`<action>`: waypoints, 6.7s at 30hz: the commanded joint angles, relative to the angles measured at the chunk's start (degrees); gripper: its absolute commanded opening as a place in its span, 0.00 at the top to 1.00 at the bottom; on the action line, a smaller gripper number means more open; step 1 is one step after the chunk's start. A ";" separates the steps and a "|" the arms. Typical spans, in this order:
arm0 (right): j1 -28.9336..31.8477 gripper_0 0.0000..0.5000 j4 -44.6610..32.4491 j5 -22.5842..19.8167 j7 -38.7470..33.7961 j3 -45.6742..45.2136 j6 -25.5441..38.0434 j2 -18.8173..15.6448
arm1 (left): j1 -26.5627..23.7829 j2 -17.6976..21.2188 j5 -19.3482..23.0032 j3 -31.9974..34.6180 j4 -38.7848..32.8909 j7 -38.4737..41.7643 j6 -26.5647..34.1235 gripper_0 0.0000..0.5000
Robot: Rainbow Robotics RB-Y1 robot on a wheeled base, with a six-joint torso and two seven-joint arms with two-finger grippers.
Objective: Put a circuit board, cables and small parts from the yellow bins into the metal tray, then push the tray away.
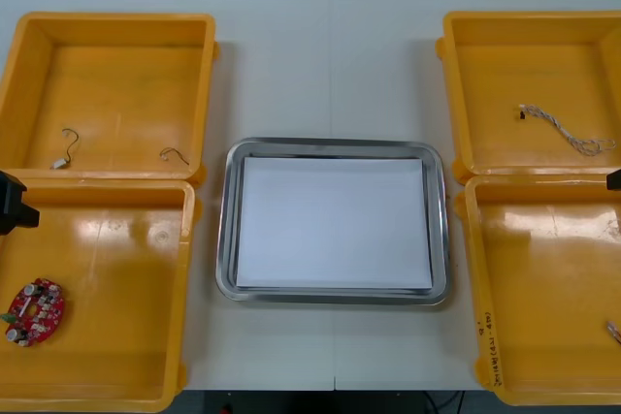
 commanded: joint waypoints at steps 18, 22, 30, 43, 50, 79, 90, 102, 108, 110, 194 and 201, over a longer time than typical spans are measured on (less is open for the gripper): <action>1.44 0.00 -1.13 -1.04 2.20 -4.10 0.00 -4.92 | 3.16 -0.27 -3.08 5.08 -0.81 0.41 -0.25 0.00; 2.49 0.00 -1.30 -1.57 2.81 -4.10 -0.08 -5.01 | 4.48 -0.27 -3.69 6.84 -0.90 0.94 -0.25 0.00; 7.42 0.00 -3.68 -2.45 3.96 -4.10 -3.07 -6.24 | 7.03 -2.03 -5.28 11.41 -0.90 2.00 -0.25 0.00; 18.58 0.00 -6.75 -3.15 4.04 -4.27 -11.86 -7.12 | 8.08 -7.04 -10.73 15.19 -0.90 4.46 -0.25 0.00; 21.57 0.00 -7.63 -3.77 5.10 -4.27 -13.00 -7.12 | 8.70 -9.41 -13.80 15.10 -0.90 6.22 -2.67 0.00; 34.92 0.00 -7.63 -5.26 12.22 -4.36 -26.63 -10.19 | 17.40 -23.21 -23.47 16.86 -0.81 12.98 -14.01 0.00; 40.02 0.00 -7.54 -4.47 21.45 -4.27 -31.81 -10.19 | 20.48 -26.73 -24.61 16.86 -0.81 14.30 -19.63 0.00; 45.21 0.00 -7.45 -1.04 30.41 -3.92 -36.82 -8.26 | 22.85 -29.89 -26.19 16.69 -0.72 15.00 -22.71 0.00; 45.12 0.00 -7.54 -0.43 30.15 -2.69 -37.35 -8.08 | 25.31 -30.24 -26.81 15.46 -0.72 15.18 -25.17 0.00; 44.68 0.00 -7.54 0.45 30.06 -1.72 -38.23 -8.00 | 25.75 -30.51 -26.99 15.28 -0.72 15.27 -25.87 0.00; 35.01 1.00 6.43 3.00 29.97 15.77 -53.17 -3.95 | 27.95 -32.79 -30.50 8.07 7.80 13.77 -39.23 1.00; 33.96 1.00 6.26 3.44 30.06 15.33 -52.82 -4.22 | 27.77 -32.79 -30.41 8.16 7.80 13.33 -39.23 1.00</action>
